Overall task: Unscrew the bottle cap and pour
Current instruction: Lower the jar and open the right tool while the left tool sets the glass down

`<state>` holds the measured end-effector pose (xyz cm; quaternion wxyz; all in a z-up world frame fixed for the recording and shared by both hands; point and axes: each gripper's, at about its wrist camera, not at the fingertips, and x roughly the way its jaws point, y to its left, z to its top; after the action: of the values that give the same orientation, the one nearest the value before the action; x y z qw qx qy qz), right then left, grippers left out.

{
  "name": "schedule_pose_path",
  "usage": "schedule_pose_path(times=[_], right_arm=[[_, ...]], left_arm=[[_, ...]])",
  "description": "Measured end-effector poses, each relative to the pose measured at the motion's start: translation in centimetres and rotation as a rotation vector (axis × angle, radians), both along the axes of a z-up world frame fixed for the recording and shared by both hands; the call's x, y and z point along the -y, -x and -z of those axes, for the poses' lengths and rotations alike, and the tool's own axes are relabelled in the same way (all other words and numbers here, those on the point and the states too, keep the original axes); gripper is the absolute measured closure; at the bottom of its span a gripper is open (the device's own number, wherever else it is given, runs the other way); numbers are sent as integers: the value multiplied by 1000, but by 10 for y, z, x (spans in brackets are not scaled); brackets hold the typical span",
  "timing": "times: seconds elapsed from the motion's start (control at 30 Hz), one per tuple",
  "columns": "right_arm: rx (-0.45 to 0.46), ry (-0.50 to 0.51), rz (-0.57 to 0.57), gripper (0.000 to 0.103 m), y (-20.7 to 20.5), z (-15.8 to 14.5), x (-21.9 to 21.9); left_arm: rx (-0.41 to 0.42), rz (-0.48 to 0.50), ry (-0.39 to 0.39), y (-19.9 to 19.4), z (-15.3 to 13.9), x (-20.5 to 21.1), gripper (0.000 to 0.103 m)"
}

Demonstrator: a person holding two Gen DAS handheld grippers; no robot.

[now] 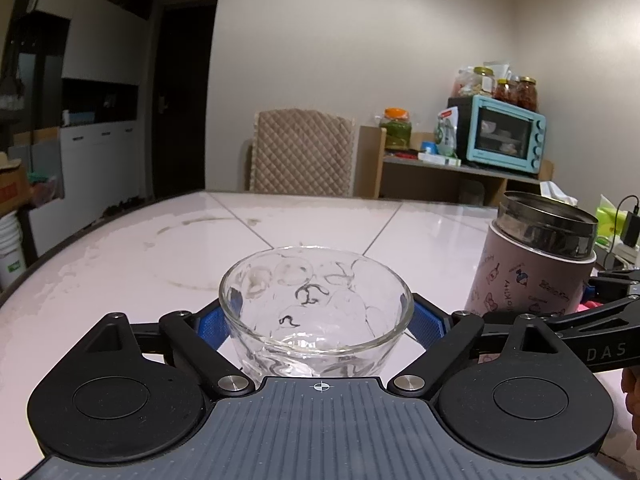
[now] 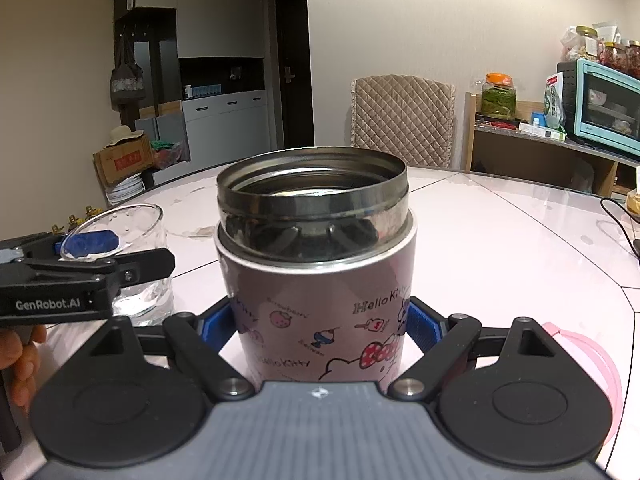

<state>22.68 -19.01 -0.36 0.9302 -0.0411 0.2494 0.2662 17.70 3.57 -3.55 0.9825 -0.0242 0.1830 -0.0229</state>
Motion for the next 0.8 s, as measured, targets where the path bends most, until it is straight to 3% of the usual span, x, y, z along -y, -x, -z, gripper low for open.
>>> schedule_pose_path(times=[0.33,0.5,0.8], right_arm=[[13,17,-7,14,3,-1,0],[14,33,-14,5,7,2,-2],[-13,41,-30,0,14,8,-4]], left_arm=[[-5,7,-9,1,0,1,8],[-8,12,-13,1,2,1,6],[-16,12,-18,3,2,0,0]])
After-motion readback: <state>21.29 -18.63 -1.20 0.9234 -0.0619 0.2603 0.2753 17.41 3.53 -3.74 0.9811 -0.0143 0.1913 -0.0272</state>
